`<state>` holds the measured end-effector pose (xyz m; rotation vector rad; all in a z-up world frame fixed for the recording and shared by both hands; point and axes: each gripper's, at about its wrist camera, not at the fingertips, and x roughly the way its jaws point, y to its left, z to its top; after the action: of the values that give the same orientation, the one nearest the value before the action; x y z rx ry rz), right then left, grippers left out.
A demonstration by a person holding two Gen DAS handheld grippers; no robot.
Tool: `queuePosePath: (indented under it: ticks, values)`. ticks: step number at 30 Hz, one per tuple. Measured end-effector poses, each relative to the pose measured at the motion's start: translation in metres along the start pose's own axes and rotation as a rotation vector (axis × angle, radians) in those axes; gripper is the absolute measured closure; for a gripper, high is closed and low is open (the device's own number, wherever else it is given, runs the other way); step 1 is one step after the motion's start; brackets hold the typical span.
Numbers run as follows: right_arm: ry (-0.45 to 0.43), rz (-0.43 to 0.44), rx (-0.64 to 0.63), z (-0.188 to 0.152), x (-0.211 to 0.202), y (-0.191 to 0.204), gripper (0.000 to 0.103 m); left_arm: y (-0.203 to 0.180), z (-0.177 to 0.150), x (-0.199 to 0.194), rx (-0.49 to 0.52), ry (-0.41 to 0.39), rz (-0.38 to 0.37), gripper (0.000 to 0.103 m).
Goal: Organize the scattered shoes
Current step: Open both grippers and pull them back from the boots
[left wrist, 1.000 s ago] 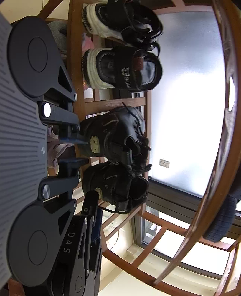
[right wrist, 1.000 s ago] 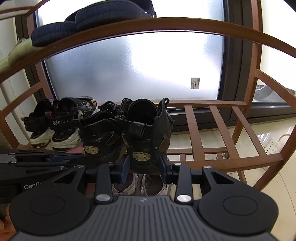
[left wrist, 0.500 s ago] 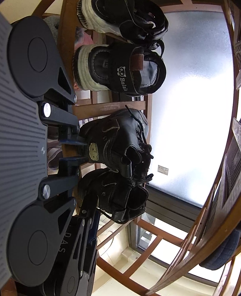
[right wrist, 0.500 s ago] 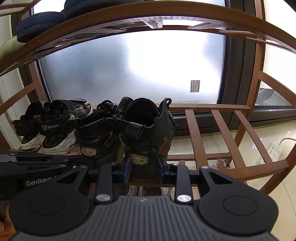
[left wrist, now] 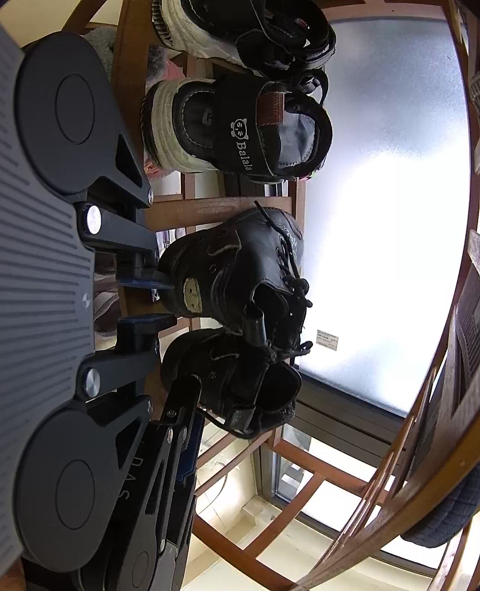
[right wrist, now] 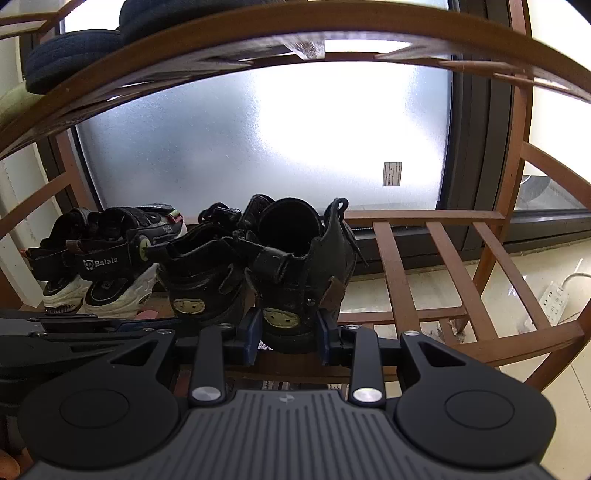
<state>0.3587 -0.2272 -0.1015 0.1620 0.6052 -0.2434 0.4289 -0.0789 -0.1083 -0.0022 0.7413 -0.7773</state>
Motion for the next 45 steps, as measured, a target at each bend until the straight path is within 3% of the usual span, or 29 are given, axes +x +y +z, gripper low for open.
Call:
queuePosePath:
  ticks: [12, 15, 19, 35, 45]
  values:
    - [-0.006, -0.018, -0.006, 0.006, -0.029, 0.004, 0.063, -0.011, 0.005, -0.031, 0.024, -0.025, 0.009, 0.071]
    - [-0.004, -0.025, 0.002, 0.005, -0.037, 0.0, 0.058, -0.013, 0.003, -0.037, 0.026, -0.026, 0.018, 0.061]
    - [0.005, -0.043, 0.017, 0.0, -0.047, -0.007, 0.044, -0.016, -0.001, -0.039, 0.033, -0.019, 0.03, 0.047]
    - [0.045, -0.1, 0.029, -0.033, -0.073, -0.035, 0.011, -0.033, -0.019, -0.043, 0.09, -0.011, 0.068, 0.016]
    - [0.062, -0.104, 0.04, -0.05, -0.083, -0.045, 0.001, -0.043, -0.038, -0.04, 0.108, 0.019, 0.072, 0.01]
